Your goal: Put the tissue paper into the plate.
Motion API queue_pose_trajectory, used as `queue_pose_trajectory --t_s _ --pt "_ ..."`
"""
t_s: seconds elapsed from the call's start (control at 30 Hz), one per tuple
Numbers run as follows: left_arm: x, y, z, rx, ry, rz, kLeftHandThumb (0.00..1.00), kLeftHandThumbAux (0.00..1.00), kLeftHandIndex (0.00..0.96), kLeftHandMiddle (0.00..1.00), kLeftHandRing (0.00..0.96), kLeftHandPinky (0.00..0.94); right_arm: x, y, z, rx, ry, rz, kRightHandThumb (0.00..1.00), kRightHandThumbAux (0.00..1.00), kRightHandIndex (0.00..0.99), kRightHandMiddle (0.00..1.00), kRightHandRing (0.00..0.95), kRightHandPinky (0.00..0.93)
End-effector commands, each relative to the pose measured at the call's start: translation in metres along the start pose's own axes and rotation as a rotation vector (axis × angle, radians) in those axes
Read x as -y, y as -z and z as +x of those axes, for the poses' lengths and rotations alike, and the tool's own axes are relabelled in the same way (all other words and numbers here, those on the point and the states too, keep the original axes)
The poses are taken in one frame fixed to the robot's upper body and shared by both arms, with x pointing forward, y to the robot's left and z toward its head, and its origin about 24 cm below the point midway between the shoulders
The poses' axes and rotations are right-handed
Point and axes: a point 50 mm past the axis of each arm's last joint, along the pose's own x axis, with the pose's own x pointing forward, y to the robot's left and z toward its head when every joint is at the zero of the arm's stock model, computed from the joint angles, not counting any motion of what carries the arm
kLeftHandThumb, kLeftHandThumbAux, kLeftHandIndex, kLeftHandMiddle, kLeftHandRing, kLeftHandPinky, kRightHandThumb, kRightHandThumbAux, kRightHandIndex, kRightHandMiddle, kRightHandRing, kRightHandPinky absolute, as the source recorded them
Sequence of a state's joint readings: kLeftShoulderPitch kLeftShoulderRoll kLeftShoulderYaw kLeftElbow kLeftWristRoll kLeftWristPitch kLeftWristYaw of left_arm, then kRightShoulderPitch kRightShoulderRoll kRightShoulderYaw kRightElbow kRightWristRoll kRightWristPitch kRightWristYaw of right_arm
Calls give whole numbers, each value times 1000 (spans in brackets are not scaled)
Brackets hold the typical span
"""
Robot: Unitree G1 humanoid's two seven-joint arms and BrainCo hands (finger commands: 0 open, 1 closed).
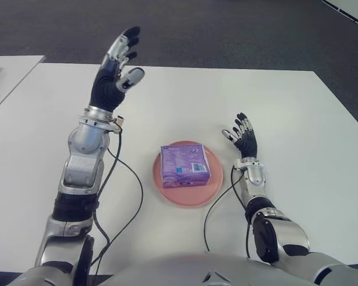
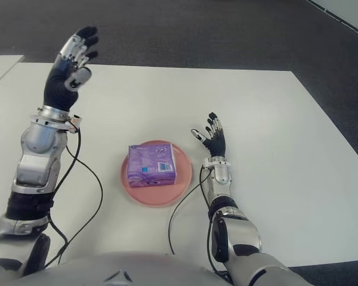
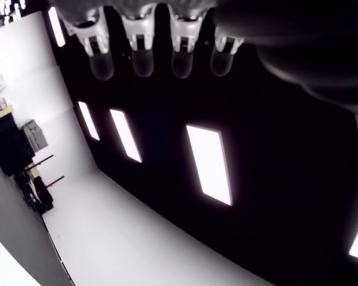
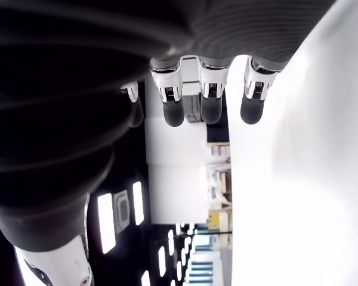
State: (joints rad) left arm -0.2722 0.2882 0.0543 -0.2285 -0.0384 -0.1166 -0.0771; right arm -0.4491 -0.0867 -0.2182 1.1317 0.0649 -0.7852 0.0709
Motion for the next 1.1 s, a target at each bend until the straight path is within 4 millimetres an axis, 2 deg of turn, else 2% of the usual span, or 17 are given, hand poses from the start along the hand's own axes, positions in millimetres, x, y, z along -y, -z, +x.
queue_pose_trajectory --t_s 0.03,0.13,0.4,0.5,0.67,0.9,1.1 --pt "-7 9 1 -48 -100 -43 0 279 0 0 0 0 2 19 -15 -109 15 15 80 783 6 0 0 18" --pt "-9 17 9 -50 -146 -53 0 271 0 0 0 0 2 19 -14 -110 15 15 80 783 6 0 0 18" --pt "-11 52 3 -130 -218 -139 0 302 0 0 0 0 1 20 -14 -112 15 15 80 783 6 0 0 18" --pt "-5 72 -9 -185 -259 -179 0 314 0 0 0 0 1 20 -14 -112 15 15 80 783 6 0 0 18" --pt "4 83 -17 -214 -285 -176 0 326 0 0 0 0 0 20 -15 -110 15 15 80 783 6 0 0 18" --pt "30 103 -46 -352 -279 -120 0 342 0 0 0 0 0 20 -15 -107 14 15 80 783 6 0 0 18" --pt "42 116 -67 -457 -261 -138 0 365 0 0 0 0 0 20 -15 -105 14 15 80 783 6 0 0 18"
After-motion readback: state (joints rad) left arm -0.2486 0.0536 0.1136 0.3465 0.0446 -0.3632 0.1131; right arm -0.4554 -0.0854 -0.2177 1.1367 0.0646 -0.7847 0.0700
